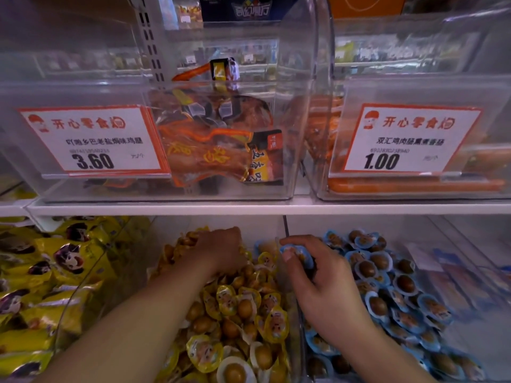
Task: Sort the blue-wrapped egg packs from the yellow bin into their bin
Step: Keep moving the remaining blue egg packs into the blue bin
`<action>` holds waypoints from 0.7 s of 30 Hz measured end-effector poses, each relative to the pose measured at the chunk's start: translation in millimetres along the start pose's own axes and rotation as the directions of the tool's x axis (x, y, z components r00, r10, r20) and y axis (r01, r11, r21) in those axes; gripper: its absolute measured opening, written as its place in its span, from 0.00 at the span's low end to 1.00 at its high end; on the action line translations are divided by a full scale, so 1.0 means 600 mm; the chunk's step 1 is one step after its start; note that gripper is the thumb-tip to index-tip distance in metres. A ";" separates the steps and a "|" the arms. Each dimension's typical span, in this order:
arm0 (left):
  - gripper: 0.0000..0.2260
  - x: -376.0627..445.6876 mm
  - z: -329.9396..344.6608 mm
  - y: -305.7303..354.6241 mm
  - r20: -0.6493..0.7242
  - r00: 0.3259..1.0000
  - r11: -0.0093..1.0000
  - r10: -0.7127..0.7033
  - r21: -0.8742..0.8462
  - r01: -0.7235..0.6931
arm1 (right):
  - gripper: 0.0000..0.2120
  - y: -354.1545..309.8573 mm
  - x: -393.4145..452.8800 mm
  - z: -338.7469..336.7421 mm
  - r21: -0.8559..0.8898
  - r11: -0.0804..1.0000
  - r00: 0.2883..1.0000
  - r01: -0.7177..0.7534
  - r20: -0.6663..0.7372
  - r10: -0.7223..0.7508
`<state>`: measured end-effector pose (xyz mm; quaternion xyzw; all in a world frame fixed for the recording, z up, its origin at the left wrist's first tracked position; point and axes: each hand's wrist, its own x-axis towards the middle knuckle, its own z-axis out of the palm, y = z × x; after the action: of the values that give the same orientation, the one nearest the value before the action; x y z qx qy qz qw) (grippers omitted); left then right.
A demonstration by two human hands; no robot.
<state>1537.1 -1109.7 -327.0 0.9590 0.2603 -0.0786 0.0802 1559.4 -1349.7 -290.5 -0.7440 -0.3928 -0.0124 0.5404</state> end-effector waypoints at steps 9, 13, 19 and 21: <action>0.07 0.019 0.032 0.024 -0.145 0.979 0.973 0.146 -0.159 -0.169 | 0.05 0.002 -0.003 -0.006 -0.010 1.000 1.000 -0.019 0.008 0.019; 0.07 0.015 0.030 0.017 -0.129 0.969 0.963 0.210 -0.143 -0.227 | 0.06 -0.001 0.001 -0.004 0.005 1.000 1.000 -0.018 -0.016 0.018; 0.07 0.014 0.045 0.034 -0.309 0.932 0.898 0.189 -0.329 -0.292 | 0.10 -0.003 0.000 0.001 0.004 1.000 0.999 0.008 -0.041 -0.008; 0.06 0.013 0.050 0.042 -0.346 0.916 0.851 0.201 -0.402 -0.339 | 0.11 -0.004 0.000 0.002 -0.002 1.000 0.999 0.018 -0.044 -0.018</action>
<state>1553.5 -1133.4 -354.8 0.9414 0.1414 0.1385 0.2730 1557.4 -1348.4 -288.9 -0.7405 -0.3873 -0.0340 0.5482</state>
